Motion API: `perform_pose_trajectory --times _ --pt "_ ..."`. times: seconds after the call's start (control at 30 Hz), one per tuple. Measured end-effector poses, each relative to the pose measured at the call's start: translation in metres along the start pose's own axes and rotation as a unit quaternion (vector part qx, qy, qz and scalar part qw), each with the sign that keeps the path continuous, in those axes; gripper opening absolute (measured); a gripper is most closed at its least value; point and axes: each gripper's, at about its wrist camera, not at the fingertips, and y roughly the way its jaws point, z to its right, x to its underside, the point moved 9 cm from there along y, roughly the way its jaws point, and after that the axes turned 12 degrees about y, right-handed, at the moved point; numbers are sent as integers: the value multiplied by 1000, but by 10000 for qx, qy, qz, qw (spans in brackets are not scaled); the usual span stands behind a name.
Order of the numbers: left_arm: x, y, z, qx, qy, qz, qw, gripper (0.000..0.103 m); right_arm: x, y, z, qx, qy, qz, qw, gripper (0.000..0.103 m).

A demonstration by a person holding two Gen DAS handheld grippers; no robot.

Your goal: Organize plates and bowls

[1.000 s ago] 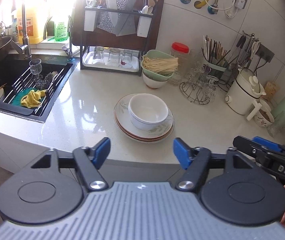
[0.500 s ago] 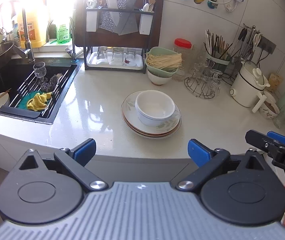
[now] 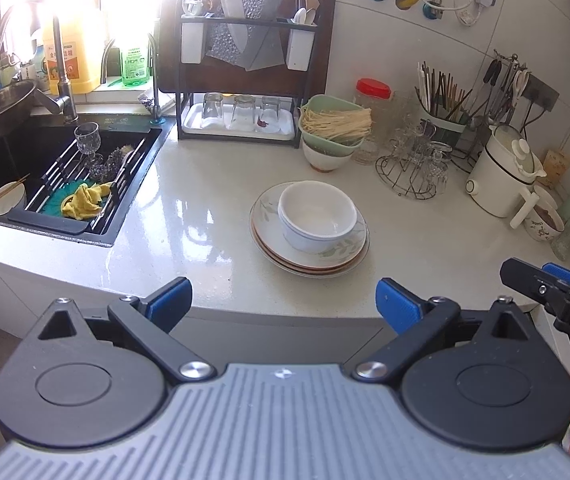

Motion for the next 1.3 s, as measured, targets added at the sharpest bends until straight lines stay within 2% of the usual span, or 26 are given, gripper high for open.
perform_pose_trajectory --times 0.53,1.0,1.3 --pt "0 -1 9 86 106 21 9999 100 0 -3 4 78 -2 72 9999 88" --pt "-4 -3 9 -60 268 67 9996 100 0 -5 2 85 -3 86 9999 88" --pt "1 -3 10 -17 222 67 9997 100 2 -4 2 120 6 51 9999 88"
